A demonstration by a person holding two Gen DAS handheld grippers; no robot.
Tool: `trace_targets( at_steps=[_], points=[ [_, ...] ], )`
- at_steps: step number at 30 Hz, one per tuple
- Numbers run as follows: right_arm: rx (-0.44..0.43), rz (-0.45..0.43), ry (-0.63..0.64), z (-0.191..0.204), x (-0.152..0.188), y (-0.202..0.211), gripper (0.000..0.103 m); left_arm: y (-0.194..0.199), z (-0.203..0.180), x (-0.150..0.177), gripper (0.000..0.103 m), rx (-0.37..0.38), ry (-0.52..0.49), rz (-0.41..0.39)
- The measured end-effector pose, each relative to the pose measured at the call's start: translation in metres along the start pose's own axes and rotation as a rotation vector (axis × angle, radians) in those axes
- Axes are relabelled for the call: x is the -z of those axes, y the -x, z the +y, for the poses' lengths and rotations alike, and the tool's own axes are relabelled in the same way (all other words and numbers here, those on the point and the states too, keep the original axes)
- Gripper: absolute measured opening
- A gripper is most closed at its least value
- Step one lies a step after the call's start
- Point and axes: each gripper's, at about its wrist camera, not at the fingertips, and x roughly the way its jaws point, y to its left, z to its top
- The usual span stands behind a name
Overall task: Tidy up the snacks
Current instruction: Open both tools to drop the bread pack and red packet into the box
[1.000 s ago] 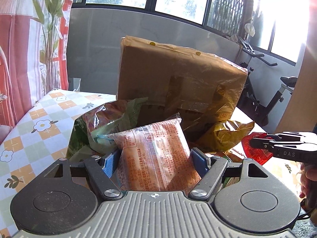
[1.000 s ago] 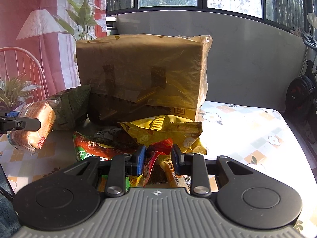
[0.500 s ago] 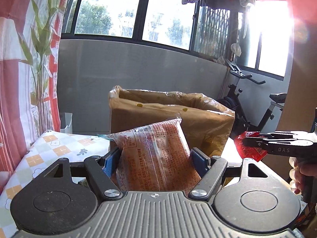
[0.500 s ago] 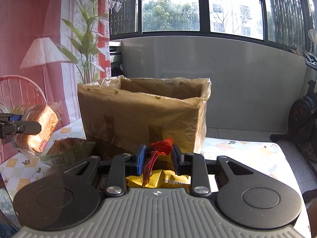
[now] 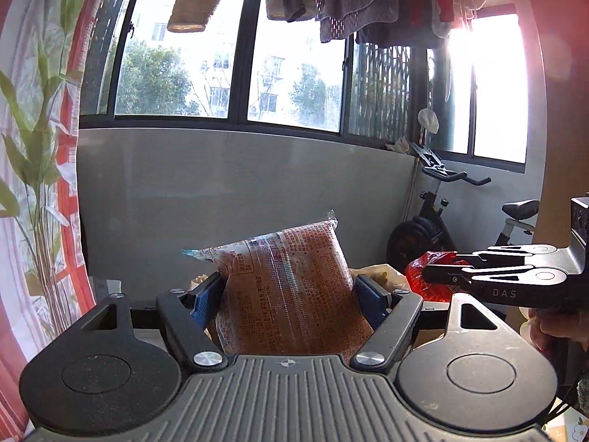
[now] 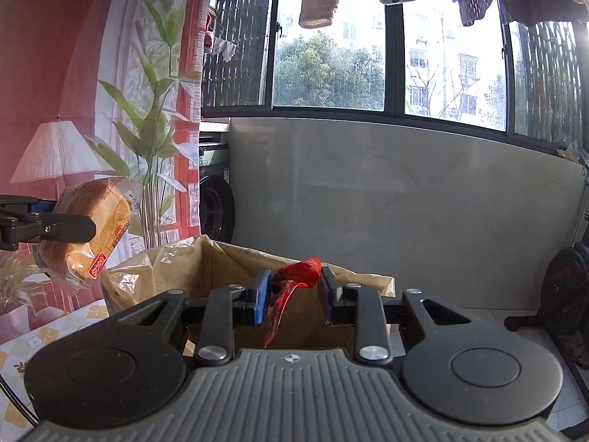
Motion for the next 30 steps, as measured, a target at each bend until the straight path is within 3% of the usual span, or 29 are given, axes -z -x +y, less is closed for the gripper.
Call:
trace_targets(
  at_steps=[11, 21, 25, 30],
  points=[
    [0.014, 0.137, -0.016, -0.013, 0.013, -0.077, 0.03, -0.064, 0.004, 0.0, 0.078, -0.032, -0.047, 0.102],
    [0.04, 0.206, -0.026, -0.017, 0.025, -0.082, 0.039, -0.08, 0.018, 0.003, 0.077, -0.077, -0.058, 0.156],
    [0.053, 0.208, -0.044, -0.019, 0.026, -0.073, 0.056, -0.076, 0.019, -0.002, 0.078, -0.061, -0.077, 0.157],
    [0.05, 0.192, -0.087, -0.02, 0.023, -0.058, 0.06, -0.062, 0.018, -0.004, 0.081, -0.062, -0.056, 0.15]
  ],
)
